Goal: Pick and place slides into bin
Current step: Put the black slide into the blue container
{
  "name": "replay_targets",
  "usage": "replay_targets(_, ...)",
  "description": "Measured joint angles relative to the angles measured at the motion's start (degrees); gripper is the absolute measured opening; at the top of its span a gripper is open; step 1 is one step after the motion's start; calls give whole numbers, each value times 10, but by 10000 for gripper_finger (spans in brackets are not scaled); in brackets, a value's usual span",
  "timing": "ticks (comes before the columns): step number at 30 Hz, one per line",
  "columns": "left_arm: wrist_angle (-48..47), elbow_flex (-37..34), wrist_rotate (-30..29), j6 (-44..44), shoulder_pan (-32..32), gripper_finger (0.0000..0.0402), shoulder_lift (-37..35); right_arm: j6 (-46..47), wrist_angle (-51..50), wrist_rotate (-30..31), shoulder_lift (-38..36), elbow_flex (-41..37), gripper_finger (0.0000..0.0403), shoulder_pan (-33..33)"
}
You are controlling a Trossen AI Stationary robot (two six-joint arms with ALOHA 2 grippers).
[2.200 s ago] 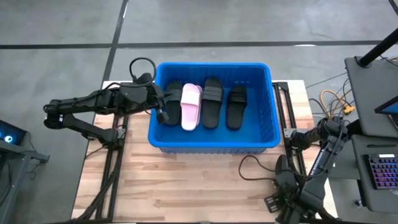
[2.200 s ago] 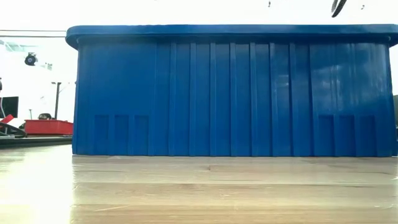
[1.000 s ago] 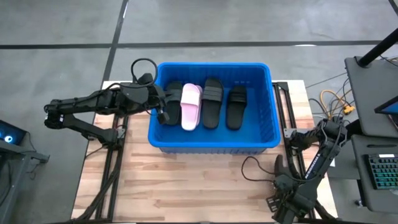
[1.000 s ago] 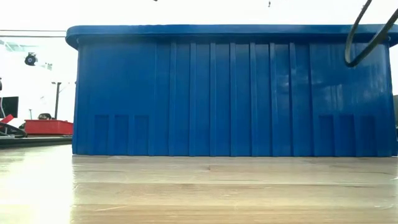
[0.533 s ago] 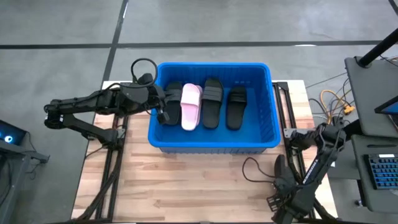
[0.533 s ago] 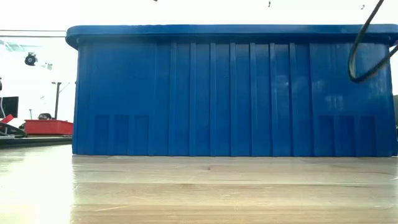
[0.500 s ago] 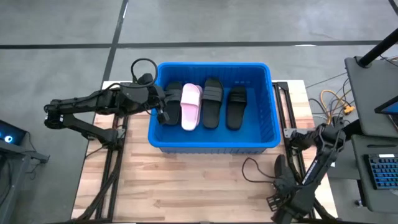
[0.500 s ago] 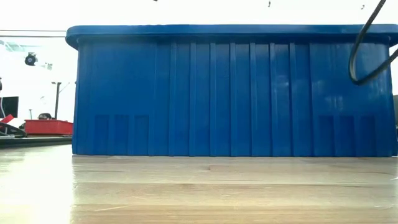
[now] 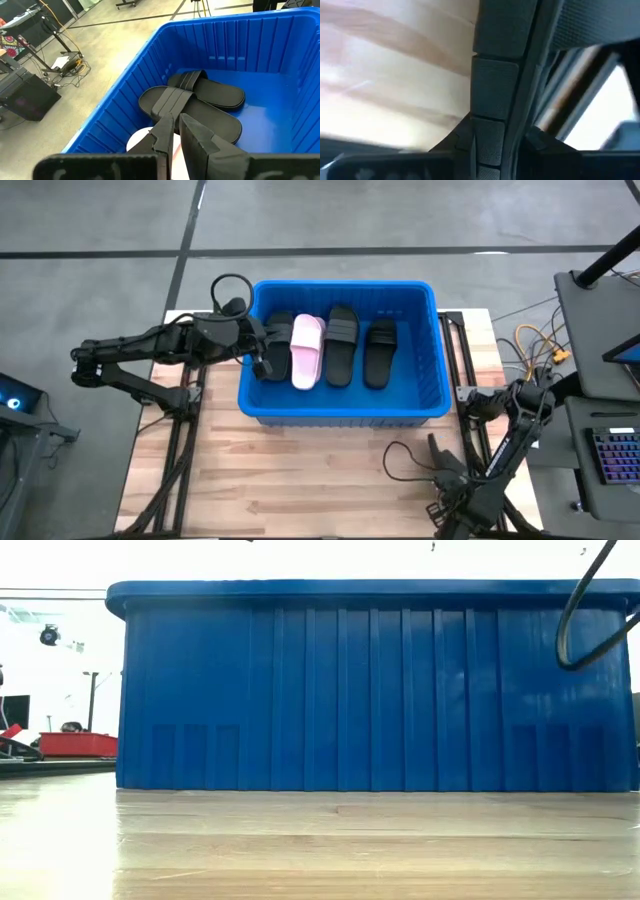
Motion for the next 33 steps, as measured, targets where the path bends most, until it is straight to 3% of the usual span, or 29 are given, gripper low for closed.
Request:
replay_targets(4,0,0,2,-4,0,17,0,-9,13,73,-29,28,66,-2)
replay_targets(6,3,0,30,-5,0,17,0,-46,1,160,-42,55,66,-2)
replay_targets(11,54,0,179,-2,-1,17,-1,-214,-19,435,-60,157,66,-9)
replay_targets(14,99,0,303,-4,0,17,3,-346,-56,526,-61,215,66,-26)
replay_targets(17,159,0,415,-7,0,23,17,-461,-119,542,-60,253,66,-57)
replay_targets(19,192,0,450,-26,-1,38,30,-511,-165,533,-58,271,66,-83)
replay_targets(22,198,3,479,-49,0,78,46,-565,-220,523,-58,280,66,-121)
replay_targets(29,199,4,507,-27,-4,221,73,-762,-214,516,-70,273,66,-181)
replay_targets(33,199,4,525,-4,-4,278,75,-870,-214,513,-62,273,66,-200)
